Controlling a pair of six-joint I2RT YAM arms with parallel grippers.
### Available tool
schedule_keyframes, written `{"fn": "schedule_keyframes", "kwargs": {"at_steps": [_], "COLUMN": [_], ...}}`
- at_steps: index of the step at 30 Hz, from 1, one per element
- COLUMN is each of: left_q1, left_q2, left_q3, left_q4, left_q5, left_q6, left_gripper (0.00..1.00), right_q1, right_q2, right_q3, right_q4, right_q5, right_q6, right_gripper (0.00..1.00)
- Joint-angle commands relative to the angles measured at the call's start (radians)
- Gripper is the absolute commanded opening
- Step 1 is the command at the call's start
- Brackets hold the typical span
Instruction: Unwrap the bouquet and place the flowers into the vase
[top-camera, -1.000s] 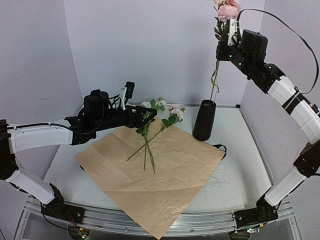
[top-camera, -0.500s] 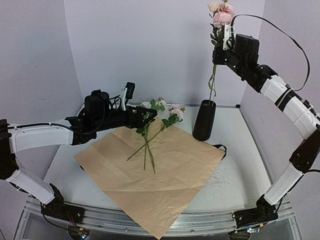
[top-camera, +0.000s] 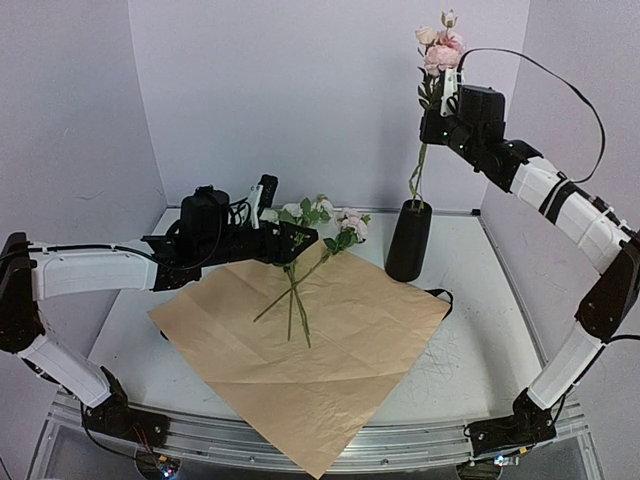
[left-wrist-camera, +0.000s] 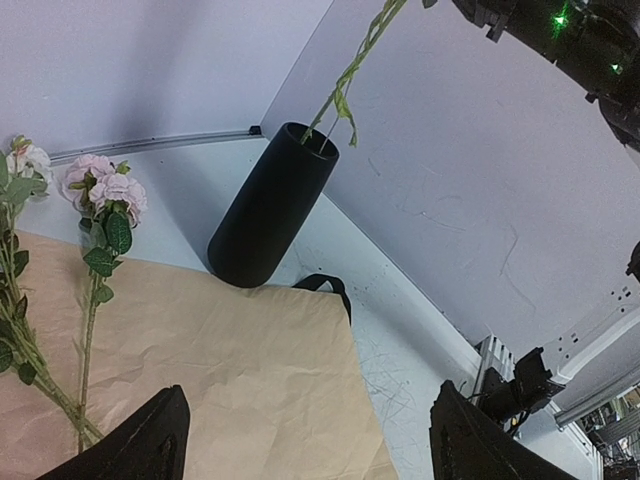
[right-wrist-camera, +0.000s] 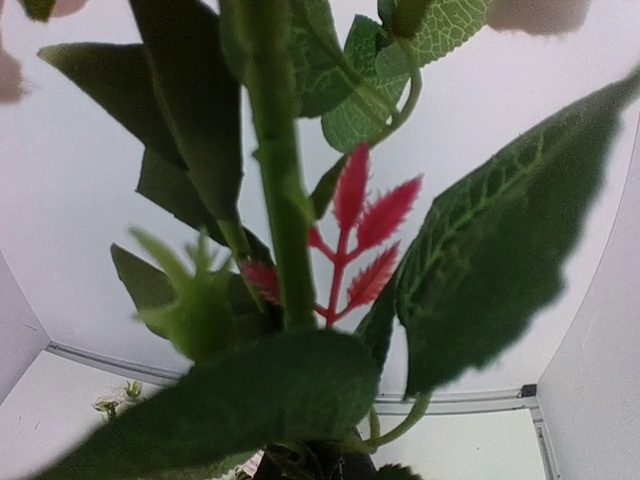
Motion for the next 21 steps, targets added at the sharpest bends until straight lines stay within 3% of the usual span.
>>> {"fn": "schedule_keyframes", "kwargs": {"at_steps": [1, 9, 21], "left_q1": [0.002, 0.002, 0.002], "left_q2": [0.012, 0.013, 0.015], "left_q3": [0.041, 0.044, 0.051], "left_q4": [0.015, 0.01, 0.007], "left_q5": [-0.011, -0.013, -0.006], "left_q6": [0.007, 0.013, 0.009], "left_gripper": [0.84, 0.84, 0.84], "right_q1": [-0.011, -0.021, -0.066], "right_q2": [-0.006, -0.003, 0.003], "right_q3": [-0.088, -0.191, -0.158], "right_q4": [0.093, 0.126, 0.129], "right_q5": [0.022, 0.068, 0.1], "right_q6": [0.101, 0.124, 0.138], "right_gripper": [0.0, 0.0, 0.0]}}
